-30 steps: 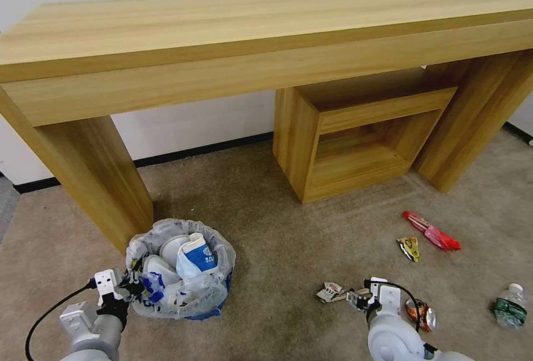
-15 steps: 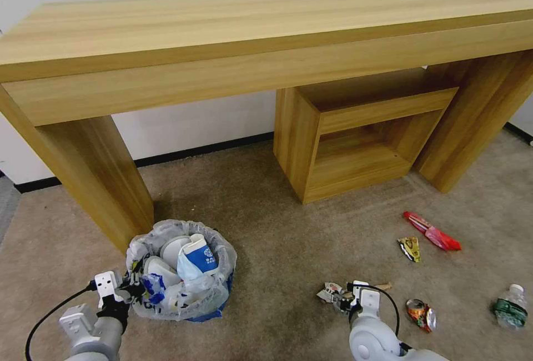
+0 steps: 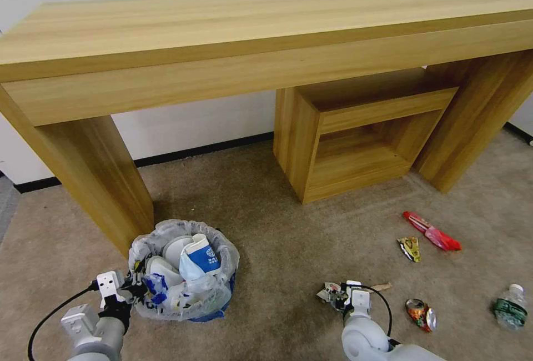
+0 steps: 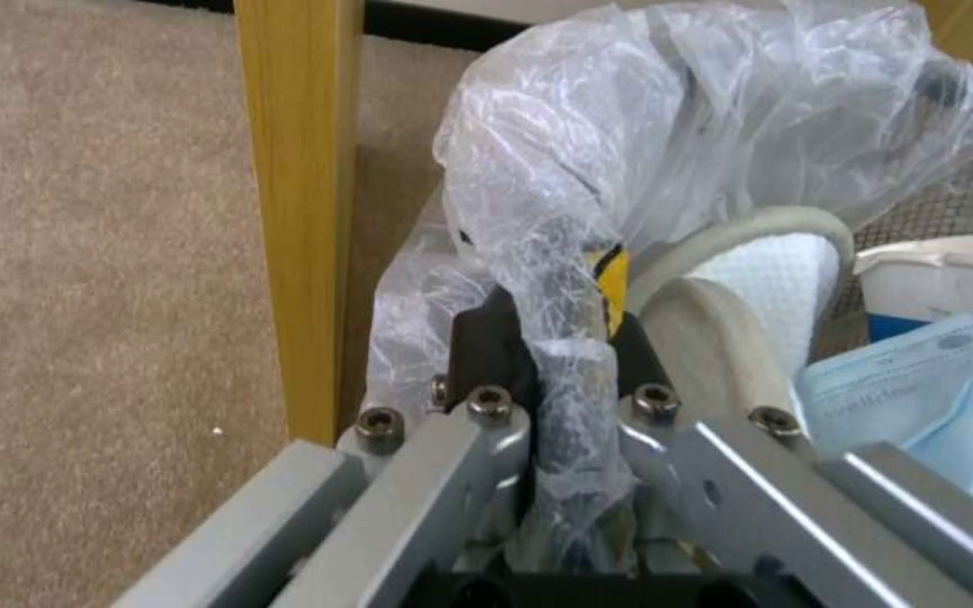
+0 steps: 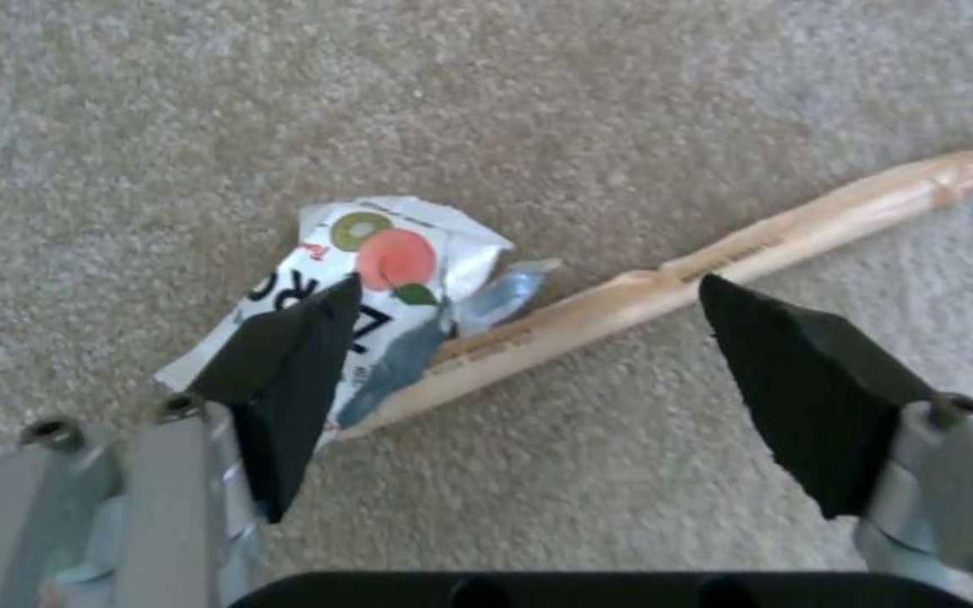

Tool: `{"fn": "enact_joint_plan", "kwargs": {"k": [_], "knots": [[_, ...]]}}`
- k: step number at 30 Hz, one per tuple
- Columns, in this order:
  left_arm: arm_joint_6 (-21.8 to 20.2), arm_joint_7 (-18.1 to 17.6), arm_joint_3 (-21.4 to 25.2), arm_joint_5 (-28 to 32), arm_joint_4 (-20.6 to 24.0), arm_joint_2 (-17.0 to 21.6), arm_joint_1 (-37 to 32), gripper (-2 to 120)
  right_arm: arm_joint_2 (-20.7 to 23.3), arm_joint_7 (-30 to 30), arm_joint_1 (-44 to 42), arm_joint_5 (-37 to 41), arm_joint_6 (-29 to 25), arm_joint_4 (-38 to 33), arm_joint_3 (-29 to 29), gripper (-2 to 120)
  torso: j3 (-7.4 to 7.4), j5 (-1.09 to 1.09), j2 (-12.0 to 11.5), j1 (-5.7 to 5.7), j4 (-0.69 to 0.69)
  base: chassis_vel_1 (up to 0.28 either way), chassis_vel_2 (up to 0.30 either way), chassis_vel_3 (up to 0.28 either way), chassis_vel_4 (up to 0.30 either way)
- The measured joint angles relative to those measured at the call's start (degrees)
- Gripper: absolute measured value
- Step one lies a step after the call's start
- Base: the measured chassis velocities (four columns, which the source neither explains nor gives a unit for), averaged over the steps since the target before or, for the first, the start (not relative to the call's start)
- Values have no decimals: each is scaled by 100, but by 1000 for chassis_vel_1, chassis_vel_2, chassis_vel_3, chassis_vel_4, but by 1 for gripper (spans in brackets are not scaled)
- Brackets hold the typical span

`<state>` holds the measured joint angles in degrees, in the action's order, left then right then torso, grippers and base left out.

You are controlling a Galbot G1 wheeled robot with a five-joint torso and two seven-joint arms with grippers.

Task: Pick up the trash bin and place the garbage on the floor into it.

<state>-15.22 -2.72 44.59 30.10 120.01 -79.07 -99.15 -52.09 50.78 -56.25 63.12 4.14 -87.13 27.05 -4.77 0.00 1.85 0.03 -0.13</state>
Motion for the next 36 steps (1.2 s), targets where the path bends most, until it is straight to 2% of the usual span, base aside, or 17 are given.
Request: {"fn": "enact_joint_plan", "kwargs": {"k": [2,8,13,27,36], "knots": [[3,1,0,7,10,2,-3,3,-48,-10,62,-48,-10,91,102,69,0,0,0,0,0,0,0,0,0],[20,8,-13,13,23,0,-3,3,-118,-39,115,-183,-68,268,244,63,0,0,0,0,0,0,0,0,0],[32,13,-34,13,23,-2,14,3,-161,-66,131,-339,-102,365,326,50,0,0,0,0,0,0,0,0,0],[77,31,-67,-23,-11,-37,15,3,-51,-158,115,-572,-155,229,343,0,0,-1,0,0,0,0,0,0,0],[88,33,-51,-21,-93,-24,66,3,70,-224,-41,-665,-212,-168,234,0,0,-1,0,0,0,0,0,0,0]]}}
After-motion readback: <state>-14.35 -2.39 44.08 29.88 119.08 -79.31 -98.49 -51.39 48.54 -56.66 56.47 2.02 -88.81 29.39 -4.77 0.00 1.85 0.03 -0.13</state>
